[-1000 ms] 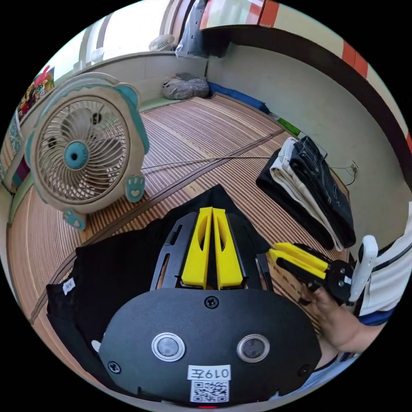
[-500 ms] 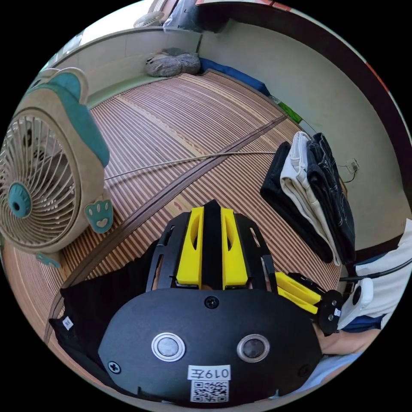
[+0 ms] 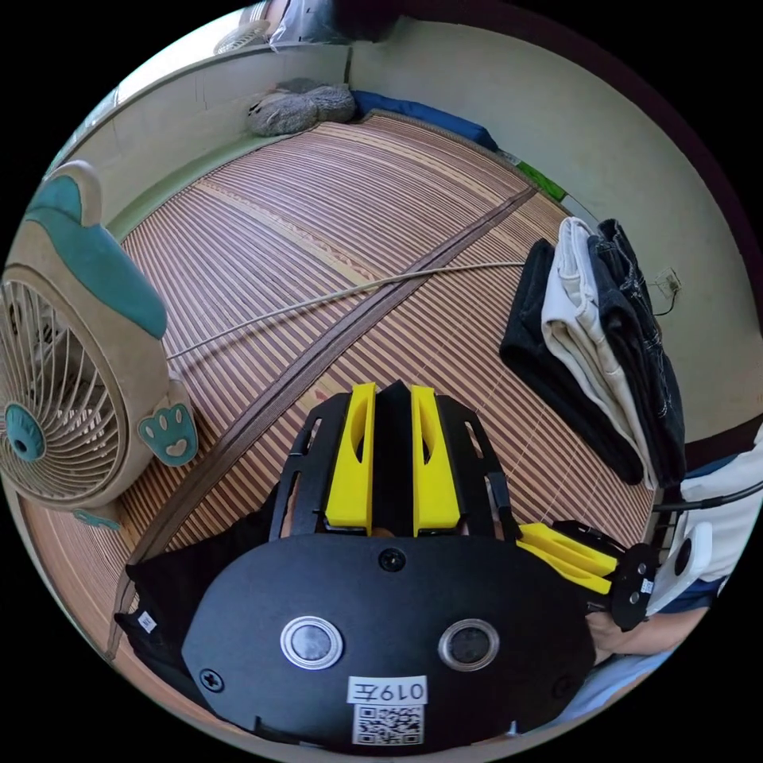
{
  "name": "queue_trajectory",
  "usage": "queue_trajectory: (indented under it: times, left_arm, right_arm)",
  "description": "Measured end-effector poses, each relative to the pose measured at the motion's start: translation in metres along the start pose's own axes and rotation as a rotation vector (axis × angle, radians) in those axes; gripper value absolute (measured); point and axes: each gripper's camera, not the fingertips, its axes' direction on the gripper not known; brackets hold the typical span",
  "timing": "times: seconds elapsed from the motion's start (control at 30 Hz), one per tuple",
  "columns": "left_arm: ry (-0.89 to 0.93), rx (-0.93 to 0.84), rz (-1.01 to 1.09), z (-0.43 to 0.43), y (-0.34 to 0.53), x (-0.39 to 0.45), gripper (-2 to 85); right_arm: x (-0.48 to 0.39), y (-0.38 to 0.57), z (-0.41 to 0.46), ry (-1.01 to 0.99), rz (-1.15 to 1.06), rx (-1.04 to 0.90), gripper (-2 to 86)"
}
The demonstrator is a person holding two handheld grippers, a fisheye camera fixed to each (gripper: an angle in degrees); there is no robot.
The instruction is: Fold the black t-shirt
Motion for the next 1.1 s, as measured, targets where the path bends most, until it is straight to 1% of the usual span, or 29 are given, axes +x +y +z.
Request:
queue_trajectory:
  times: [0.23,0.33,0.4,0.5,0.6,0.7,0.8,0.87,0.9,0.97,1.1]
  left_arm:
    - [-0.032,-0.029,0.057,0.005,0.002,-0.012,2.9]
    - [0.005,-0.037,0.065,0.001,0.005,-0.024,1.9]
    - [-0.004,-0.029,0.075,-0.005,0.009,-0.029,1.4]
    - [0.065,0.025,0.068,-0.024,0.019,-0.048,1.1]
    - [0.174,0.094,0.073,-0.051,0.038,-0.075,1.0]
    - [0.236,0.175,0.111,-0.085,0.063,-0.102,0.9]
    - [0.303,0.260,0.140,-0.119,0.095,-0.132,0.8]
    - [0.343,0.327,0.172,-0.146,0.127,-0.155,0.7]
    - [0.348,0.338,0.176,-0.151,0.134,-0.161,0.7]
    - [0.356,0.392,0.183,-0.175,0.169,-0.185,0.7]
    - [0.360,0.492,0.163,-0.210,0.225,-0.222,0.8]
  right_arm:
    - [-0.012,0.008,-0.003,0.002,0.002,-0.007,1.7]
    - [-0.021,0.012,-0.005,0.005,0.001,-0.006,1.5]
    - [-0.026,0.016,-0.007,0.003,0.002,-0.001,1.4]
    - [-0.040,0.024,-0.013,0.000,-0.006,0.020,1.2]
    - [-0.063,0.036,-0.022,0.017,-0.044,0.063,1.0]
    - [-0.097,0.051,-0.035,0.035,-0.124,0.127,0.9]
    - [-0.141,0.068,-0.049,0.067,-0.244,0.199,0.7]
    - [-0.182,0.086,-0.059,0.090,-0.362,0.248,0.6]
    - [-0.193,0.091,-0.061,0.098,-0.394,0.260,0.6]
    - [-0.240,0.113,-0.065,0.119,-0.532,0.297,0.5]
    - [-0.304,0.145,-0.063,0.164,-0.692,0.319,0.5]
